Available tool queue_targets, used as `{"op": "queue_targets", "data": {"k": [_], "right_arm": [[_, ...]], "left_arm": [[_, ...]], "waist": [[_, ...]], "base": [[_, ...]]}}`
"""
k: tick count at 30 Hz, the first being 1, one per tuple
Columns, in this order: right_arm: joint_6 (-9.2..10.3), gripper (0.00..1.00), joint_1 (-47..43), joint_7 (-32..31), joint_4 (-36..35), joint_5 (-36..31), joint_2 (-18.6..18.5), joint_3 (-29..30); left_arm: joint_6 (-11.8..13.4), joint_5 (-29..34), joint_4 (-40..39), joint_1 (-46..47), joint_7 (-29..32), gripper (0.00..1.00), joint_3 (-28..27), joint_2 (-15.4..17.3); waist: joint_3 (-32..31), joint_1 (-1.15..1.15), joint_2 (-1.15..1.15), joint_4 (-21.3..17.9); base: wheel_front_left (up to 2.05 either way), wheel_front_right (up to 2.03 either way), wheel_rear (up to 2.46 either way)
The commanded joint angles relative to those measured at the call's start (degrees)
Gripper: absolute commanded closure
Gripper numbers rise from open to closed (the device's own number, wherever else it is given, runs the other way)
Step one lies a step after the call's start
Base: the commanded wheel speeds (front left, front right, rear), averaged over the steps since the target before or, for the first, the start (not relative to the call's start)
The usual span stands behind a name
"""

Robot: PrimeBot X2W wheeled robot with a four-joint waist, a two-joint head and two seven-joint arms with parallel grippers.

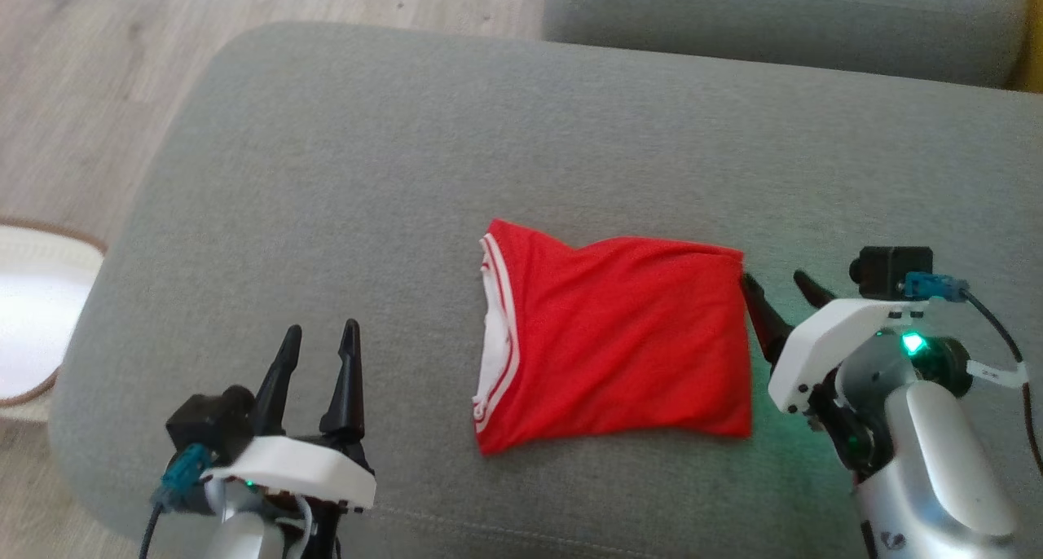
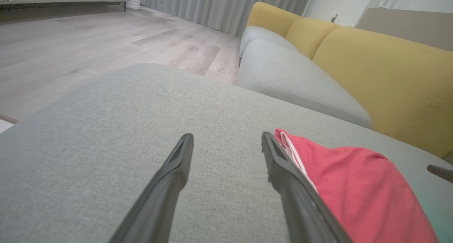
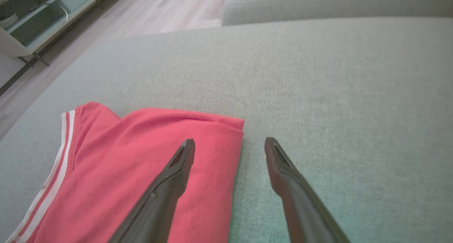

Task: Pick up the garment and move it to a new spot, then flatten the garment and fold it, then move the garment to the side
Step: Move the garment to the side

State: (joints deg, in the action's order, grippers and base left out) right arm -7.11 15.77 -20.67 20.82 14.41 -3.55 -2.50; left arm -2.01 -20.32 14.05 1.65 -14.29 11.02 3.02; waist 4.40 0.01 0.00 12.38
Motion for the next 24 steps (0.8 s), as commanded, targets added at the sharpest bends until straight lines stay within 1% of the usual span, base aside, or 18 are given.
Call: {"op": "queue_targets", "data": {"k": [1, 4, 7, 13, 18, 19, 21, 22, 23, 24], "right_arm": [[-0.37, 0.0, 2.17, -1.73, -1.39, 1.51, -0.9, -1.36], [-0.37, 0.0, 1.37, -5.19, -0.65, 3.8, -2.32, -2.22], [-0.37, 0.0, 0.45, -7.3, -0.65, 4.59, -4.0, -3.25], [-0.37, 0.0, -1.47, -12.06, -0.31, 6.04, -5.45, -5.54], [-0.37, 0.0, -2.21, -13.02, -0.69, 6.35, -6.07, -6.65], [-0.37, 0.13, -1.92, -12.42, -0.44, 6.17, -5.91, -6.72], [-0.37, 0.5, -1.51, -11.49, 0.07, 5.89, -5.5, -6.77], [-0.37, 0.61, -1.26, -10.92, 0.34, 5.78, -5.22, -6.85], [-0.37, 0.82, -0.97, -10.24, 0.68, 5.54, -5.01, -6.91], [-0.37, 1.0, -0.67, -9.57, 1.13, 5.27, -4.86, -6.98]], "left_arm": [[0.12, 0.07, -2.2, 3.05, -0.71, 0.0, -1.9, -0.06], [0.19, 0.01, -2.33, 3.11, -0.71, 0.0, -2.04, -0.1], [0.24, -0.16, -2.45, 3.11, -0.71, 0.0, -2.14, -0.11], [0.77, -0.66, -2.93, 3.17, -0.71, 0.0, -1.73, -0.13], [0.82, -0.76, -2.87, 3.28, -0.71, 0.0, -1.66, -0.13], [0.78, -0.73, -2.78, 3.29, -0.71, 0.0, -1.68, -0.13], [0.74, -0.6, -2.66, 3.29, -0.71, 0.0, -1.66, -0.13], [0.73, -0.53, -2.59, 3.28, -0.71, 0.0, -1.62, -0.13], [0.72, -0.46, -2.52, 3.27, -0.71, 0.0, -1.57, -0.13], [0.69, -0.38, -2.43, 3.24, -0.71, 0.0, -1.52, -0.13]], "waist": [[0.92, -0.01, 0.0, 1.48], [1.48, -0.01, 0.0, 2.65], [1.96, -0.01, 0.0, 3.42], [2.52, -0.01, 0.0, 4.04], [2.57, -0.01, 0.0, 4.05], [2.54, -0.01, 0.0, 3.98], [2.41, -0.01, 0.0, 3.92], [2.35, -0.01, 0.0, 3.89], [2.26, -0.01, 0.0, 3.87], [2.17, -0.01, 0.0, 3.86]], "base": [[0.0, 0.0, 0.0], [0.0, 0.0, 0.0], [0.0, 0.0, 0.0], [0.0, 0.0, 0.0], [0.0, 0.0, 0.0], [0.0, 0.0, 0.0], [0.0, 0.0, 0.0], [0.0, 0.0, 0.0], [0.0, 0.0, 0.0], [0.0, 0.0, 0.0]]}}
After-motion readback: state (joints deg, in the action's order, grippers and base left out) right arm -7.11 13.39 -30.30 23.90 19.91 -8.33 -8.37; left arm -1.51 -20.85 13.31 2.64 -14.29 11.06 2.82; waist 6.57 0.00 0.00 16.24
